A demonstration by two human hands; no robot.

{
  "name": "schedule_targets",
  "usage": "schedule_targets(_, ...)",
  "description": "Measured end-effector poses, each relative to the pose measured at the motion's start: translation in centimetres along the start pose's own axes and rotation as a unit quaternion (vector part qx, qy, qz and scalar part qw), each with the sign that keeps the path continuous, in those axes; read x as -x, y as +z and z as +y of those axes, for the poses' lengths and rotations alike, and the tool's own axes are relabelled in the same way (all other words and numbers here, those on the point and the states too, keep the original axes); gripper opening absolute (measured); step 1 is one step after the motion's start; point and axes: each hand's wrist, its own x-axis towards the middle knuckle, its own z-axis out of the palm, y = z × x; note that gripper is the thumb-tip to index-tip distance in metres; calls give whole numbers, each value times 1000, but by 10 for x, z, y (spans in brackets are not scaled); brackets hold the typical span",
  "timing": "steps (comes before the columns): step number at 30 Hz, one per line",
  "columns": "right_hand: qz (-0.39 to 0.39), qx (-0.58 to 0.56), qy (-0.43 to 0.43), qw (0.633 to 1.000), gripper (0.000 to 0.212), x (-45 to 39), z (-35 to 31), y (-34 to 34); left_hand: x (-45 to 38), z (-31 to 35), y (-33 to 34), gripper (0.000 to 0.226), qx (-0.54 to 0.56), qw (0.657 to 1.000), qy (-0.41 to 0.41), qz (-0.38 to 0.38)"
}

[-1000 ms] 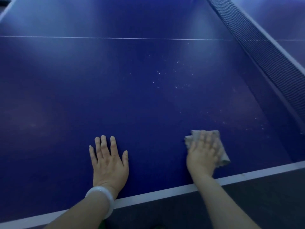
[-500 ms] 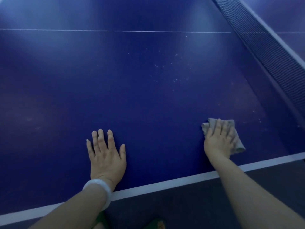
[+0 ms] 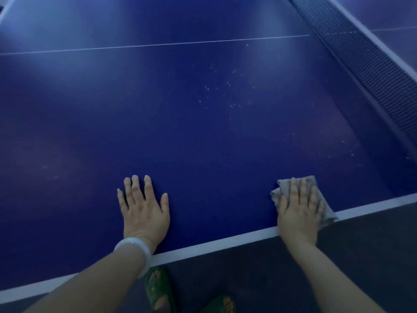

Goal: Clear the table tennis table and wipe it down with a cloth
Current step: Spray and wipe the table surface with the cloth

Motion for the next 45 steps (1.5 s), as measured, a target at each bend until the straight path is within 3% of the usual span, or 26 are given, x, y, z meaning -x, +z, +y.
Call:
schedule_targets(2,3,-13,31,999,60,5,-21,3,1,0,1,69,0,1000,-2,-2)
schedule_targets(5,10,-1,-26,1000,59,19,-47,8,1,0,1,69,3,1000,1,0)
schedule_targets(9,13,1,-71,997,64,26,-47,7,1,-3,0,70,20,1000,14,-4)
schedule_targets(15,8,14,-70,997,61,25,-44,9,-3,0,-8,69,100,995,20,-16)
schedule_targets(17,18,16,-66,998,59,25,-45,9,-6,16,-16,73,131,989,67,-30)
schedule_targets(20,19,15,-65,998,60,25,-46,8,-3,57,-24,73,131,971,198,-34)
schedule_targets(24,9,18,-69,997,60,25,-46,7,-6,123,-20,70,109,960,248,-66)
schedule_targets(29,2,14,-68,998,61,22,-43,9,-7,188,-2,68,112,973,171,-103)
schedule_targets(34,-4,0,-105,994,61,-4,6,6,6,205,12,70,70,988,133,-47)
schedule_targets(39,-24,9,10,1000,61,-62,104,-16,5,211,24,77,16,992,115,-40)
schedule_targets(42,-17,-18,88,996,58,-81,108,-25,6,212,27,75,3,993,109,-37)
schedule_targets(43,-17,-16,78,997,59,-80,98,-26,6,212,28,74,-1,994,108,-35)
schedule_targets(45,-14,13,-34,999,59,-71,77,-22,6,212,28,74,-8,994,105,-30)
